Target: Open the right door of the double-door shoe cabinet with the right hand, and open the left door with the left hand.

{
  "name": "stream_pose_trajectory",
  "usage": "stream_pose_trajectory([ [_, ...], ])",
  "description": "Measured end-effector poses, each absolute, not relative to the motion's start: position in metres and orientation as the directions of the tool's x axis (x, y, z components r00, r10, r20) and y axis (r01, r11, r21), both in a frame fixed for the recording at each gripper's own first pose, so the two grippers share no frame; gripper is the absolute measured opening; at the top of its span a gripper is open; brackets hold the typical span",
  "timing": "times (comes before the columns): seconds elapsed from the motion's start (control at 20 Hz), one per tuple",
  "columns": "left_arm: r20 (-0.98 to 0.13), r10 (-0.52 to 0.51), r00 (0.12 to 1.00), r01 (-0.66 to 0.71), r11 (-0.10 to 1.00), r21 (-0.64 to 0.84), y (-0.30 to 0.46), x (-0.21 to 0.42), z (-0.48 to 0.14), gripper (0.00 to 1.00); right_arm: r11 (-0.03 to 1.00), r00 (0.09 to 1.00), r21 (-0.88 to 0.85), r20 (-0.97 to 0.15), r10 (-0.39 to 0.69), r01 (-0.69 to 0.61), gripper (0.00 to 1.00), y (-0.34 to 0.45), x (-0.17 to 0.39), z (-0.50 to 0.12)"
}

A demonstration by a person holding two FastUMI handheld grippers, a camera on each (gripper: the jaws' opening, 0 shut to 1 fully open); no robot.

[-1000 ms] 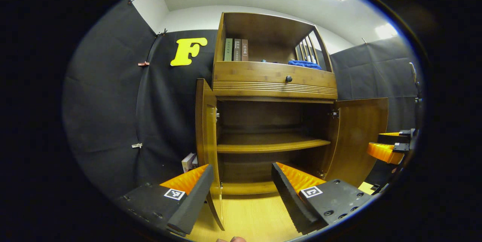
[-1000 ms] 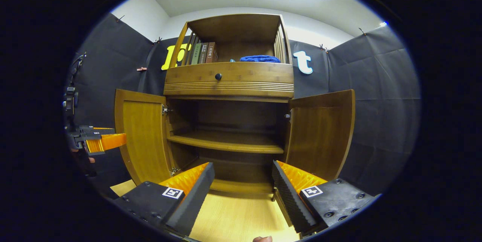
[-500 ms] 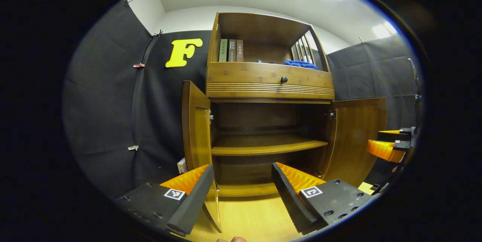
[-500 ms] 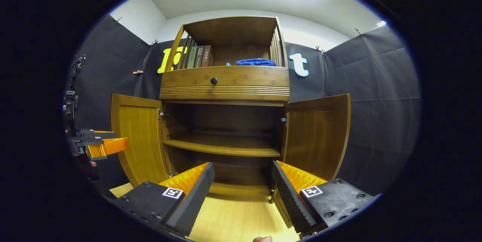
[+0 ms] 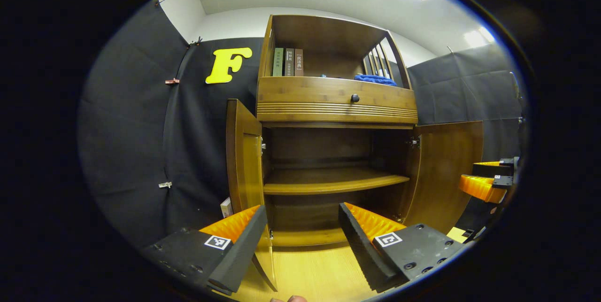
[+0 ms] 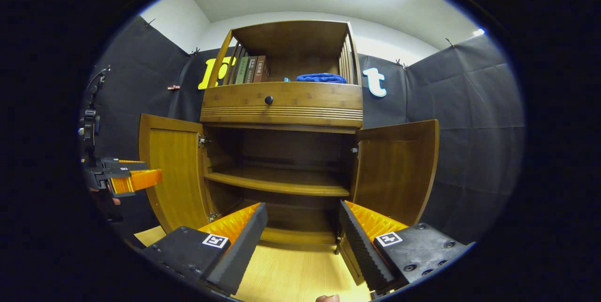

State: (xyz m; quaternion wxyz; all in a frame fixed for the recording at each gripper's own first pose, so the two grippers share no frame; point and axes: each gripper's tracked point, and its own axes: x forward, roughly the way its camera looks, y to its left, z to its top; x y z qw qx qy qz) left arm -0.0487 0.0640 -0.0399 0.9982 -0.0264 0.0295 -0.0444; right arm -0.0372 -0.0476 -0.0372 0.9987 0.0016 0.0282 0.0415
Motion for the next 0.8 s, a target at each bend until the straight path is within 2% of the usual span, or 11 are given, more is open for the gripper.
stream_pose_trajectory([
  [0.25,-0.055,-0.069,0.996,0.067,0.997,-0.039,0.067,-0.048,-0.038,0.95,0.995,0.994,0.021,-0.049,0.097,-0.096,0.98,-0.047,-0.033,-0.034],
  [0.3,-0.06,-0.066,0.996,0.064,0.997,-0.039,0.068,-0.048,-0.038,0.99,0.994,0.993,0.026,-0.056,0.108,-0.107,0.98,-0.045,-0.033,-0.035],
  [0.4,-0.053,-0.072,0.996,0.07,0.997,-0.041,0.064,-0.049,-0.037,0.95,0.993,0.993,0.028,-0.035,0.114,-0.113,0.96,-0.045,-0.033,-0.031],
  [0.65,-0.049,-0.055,0.997,0.054,0.998,-0.03,0.064,-0.047,-0.034,0.95,0.992,0.992,0.044,-0.033,0.12,-0.119,0.98,-0.052,-0.036,-0.028],
  [0.7,-0.047,-0.055,0.997,0.053,0.998,-0.035,0.063,-0.045,-0.033,0.99,0.992,0.992,0.044,-0.036,0.119,-0.118,0.98,-0.056,-0.035,-0.027],
  [0.8,-0.035,-0.055,0.998,0.053,0.998,-0.035,0.061,-0.046,-0.03,0.99,0.989,0.991,0.065,-0.036,0.132,-0.13,0.98,-0.061,-0.038,-0.023],
])
